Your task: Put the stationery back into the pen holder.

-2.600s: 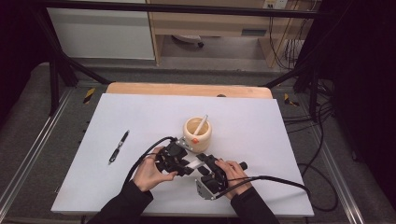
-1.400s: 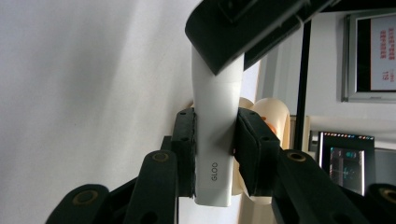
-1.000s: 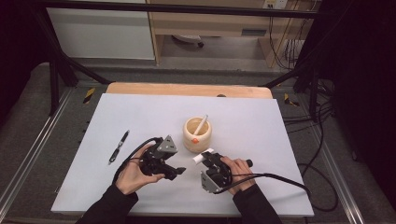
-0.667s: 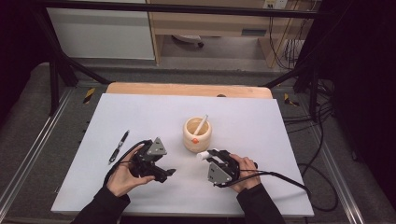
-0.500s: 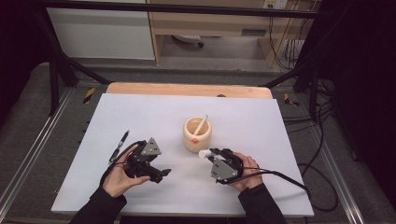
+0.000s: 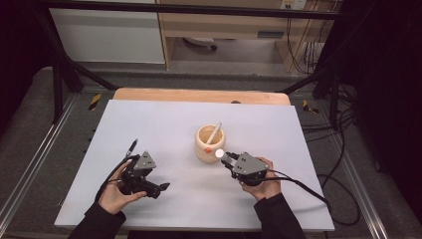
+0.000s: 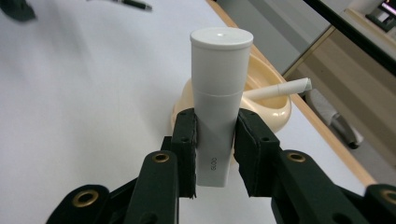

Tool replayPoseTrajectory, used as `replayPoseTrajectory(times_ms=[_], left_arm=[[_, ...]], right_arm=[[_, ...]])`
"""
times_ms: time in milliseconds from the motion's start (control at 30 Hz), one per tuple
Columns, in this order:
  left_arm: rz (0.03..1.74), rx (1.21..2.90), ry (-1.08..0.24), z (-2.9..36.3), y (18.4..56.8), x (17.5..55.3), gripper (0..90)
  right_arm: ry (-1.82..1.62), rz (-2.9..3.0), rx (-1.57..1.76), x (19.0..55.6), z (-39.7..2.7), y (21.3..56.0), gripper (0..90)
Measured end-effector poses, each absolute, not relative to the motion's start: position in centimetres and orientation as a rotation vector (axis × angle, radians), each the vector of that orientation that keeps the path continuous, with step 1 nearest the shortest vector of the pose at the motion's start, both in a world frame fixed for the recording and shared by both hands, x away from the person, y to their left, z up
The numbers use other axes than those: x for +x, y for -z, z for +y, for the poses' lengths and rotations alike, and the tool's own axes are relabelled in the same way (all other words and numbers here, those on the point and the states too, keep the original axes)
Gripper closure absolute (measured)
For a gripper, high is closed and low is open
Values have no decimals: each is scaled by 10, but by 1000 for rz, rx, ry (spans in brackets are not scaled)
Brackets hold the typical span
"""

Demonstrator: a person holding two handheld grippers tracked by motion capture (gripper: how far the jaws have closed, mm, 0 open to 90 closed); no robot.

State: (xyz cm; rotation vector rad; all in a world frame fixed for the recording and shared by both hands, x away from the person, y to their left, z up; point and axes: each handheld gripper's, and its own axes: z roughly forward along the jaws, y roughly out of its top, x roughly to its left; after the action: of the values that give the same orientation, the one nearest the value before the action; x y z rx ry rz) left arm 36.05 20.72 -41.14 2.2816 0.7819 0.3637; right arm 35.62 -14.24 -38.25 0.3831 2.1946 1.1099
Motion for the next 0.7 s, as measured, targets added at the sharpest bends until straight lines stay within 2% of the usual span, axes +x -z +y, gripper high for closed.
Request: replayPoseTrajectory(times_ms=[700], left_arm=[[879, 2203, -372, 246, 423, 356, 68]], right_arm=[[-1471, 2108, 759, 387, -139, 362, 703]])
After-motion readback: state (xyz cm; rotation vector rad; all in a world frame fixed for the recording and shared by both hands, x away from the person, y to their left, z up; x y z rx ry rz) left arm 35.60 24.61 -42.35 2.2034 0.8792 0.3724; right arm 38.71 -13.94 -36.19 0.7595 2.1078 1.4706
